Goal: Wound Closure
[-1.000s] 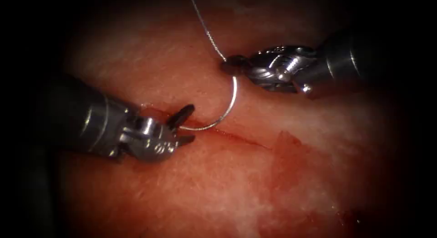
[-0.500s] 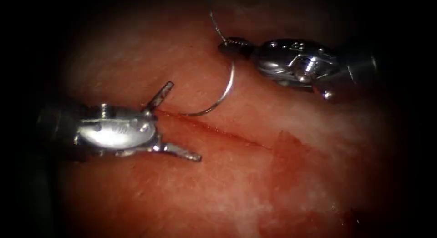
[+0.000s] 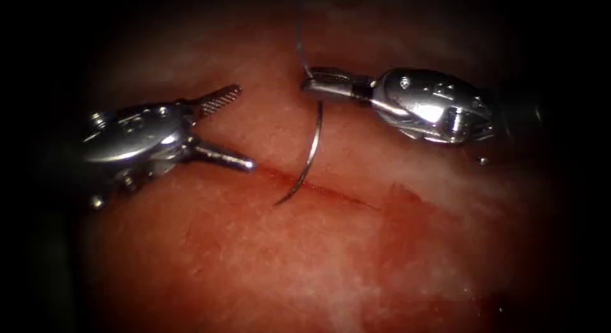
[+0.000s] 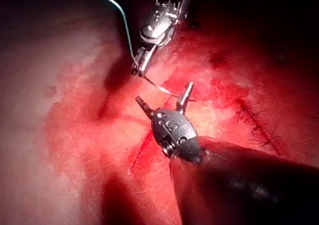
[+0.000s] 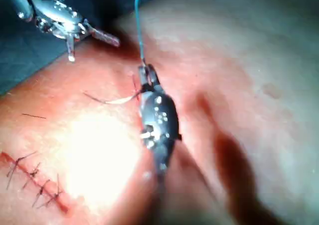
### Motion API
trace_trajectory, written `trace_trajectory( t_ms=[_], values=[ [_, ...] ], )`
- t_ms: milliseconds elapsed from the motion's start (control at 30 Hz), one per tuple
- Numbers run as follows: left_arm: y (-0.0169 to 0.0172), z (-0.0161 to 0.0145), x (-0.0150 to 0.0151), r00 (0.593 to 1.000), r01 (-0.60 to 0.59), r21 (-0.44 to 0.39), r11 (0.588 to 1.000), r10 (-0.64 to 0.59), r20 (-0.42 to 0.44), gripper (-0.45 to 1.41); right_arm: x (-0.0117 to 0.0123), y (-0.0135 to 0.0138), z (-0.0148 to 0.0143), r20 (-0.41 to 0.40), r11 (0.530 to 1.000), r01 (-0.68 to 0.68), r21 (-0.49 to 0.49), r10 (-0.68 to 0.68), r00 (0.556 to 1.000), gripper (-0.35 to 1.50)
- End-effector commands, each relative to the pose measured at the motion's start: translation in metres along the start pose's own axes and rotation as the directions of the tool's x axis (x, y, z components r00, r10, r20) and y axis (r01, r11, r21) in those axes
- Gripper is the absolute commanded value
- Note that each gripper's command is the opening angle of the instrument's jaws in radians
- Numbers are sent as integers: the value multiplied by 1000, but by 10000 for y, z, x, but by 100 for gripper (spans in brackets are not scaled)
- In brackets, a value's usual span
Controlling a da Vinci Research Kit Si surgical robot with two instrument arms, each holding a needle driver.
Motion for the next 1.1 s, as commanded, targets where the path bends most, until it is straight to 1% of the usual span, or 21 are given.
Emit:
trace_trajectory(
  t_ms=[33, 133, 233, 333, 500, 667, 800, 900, 1100],
  values=[
    [2, 6, -17, 1000, 27, -2, 1000, -27, 11, 86, -8, -7, 8, -18, 999, 50, 11, -50, 999, -35],
    [-4, 17, -29, 997, 63, -16, 998, -63, 41, 86, -7, -9, 12, -45, 986, 165, 26, -163, 986, -35],
    [-12, 28, -40, 994, 74, 19, 997, -75, 79, 88, -5, -11, 13, -58, 965, 260, 23, -258, 964, -35],
    [-22, 35, -51, 990, 77, 56, 995, -83, 117, 88, 0, -11, 12, -69, 948, 319, 14, -318, 946, -35],
    [-35, 39, -67, 979, 92, 101, 991, -108, 171, 89, 8, -11, 11, -76, 928, 372, -7, -371, 925, -35],
    [-46, 41, -74, 978, 97, 115, 989, -116, 172, 93, 17, -14, 11, -88, 918, 397, -20, -397, 914, -35],
    [-52, 47, -76, 975, 129, 126, 984, -149, 166, 93, 22, -17, 13, -91, 909, 416, -22, -416, 905, -35],
    [-50, 52, -76, 969, 167, 87, 982, -180, 172, 91, 22, -19, 15, -92, 901, 432, -24, -433, 897, -35],
    [-45, 56, -78, 962, 199, 34, 979, -202, 184, 88, 22, -19, 16, -93, 891, 454, -25, -454, 886, -35]
  ],
)
